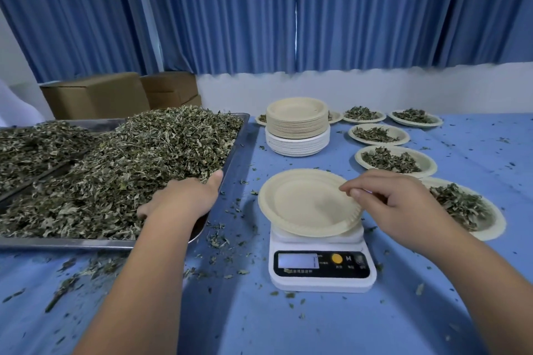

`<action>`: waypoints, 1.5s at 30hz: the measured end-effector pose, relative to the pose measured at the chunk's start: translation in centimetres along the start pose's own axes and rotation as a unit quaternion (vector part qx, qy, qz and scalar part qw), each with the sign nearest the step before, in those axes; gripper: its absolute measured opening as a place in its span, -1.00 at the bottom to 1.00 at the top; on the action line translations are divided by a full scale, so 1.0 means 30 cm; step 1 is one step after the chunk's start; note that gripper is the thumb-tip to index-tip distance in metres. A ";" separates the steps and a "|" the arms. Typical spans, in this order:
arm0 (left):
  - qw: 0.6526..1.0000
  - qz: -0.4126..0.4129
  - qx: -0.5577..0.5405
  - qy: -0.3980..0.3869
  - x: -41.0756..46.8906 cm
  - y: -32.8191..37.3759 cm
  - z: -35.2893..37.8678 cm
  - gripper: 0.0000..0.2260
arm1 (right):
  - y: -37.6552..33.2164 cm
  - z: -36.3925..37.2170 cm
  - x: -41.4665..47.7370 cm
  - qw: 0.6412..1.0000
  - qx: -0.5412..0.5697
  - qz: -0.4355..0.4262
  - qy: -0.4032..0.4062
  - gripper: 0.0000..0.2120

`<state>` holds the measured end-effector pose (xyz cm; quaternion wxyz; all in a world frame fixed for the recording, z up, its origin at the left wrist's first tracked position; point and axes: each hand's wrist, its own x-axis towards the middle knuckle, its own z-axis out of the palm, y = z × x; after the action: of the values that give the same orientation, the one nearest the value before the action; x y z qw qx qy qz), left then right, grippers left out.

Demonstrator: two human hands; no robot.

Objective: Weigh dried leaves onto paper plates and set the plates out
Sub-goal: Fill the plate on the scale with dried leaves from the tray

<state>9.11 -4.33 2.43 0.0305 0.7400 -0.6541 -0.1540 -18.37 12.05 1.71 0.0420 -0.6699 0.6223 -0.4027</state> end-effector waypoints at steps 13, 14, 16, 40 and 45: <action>1.000 -0.004 0.000 -0.001 -0.018 0.019 0.014 -0.22 | -0.021 -0.103 -0.014 0.984 0.064 0.146 -0.078 -0.79; 1.000 0.007 -0.002 -0.008 -0.011 0.016 0.020 -0.22 | -0.023 -0.123 -0.020 0.967 0.069 0.193 -0.151 -0.78; 0.998 0.039 -0.006 -0.038 -0.005 0.018 0.031 -0.23 | -0.032 -0.128 -0.037 0.914 0.040 0.261 -0.307 -0.77; 0.996 0.084 0.006 -0.031 -0.106 -0.021 0.065 -0.34 | 0.011 -0.080 -0.019 0.872 0.158 0.401 -0.230 -0.62; 0.989 0.114 0.069 0.061 -0.149 -0.063 0.085 -0.46 | 0.005 -0.024 0.004 0.891 0.169 0.405 -0.112 -0.54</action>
<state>9.81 0.72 0.38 0.0366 0.6693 -0.7398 -0.0582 -18.93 12.24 2.15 0.3837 -0.3831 0.7532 -0.3724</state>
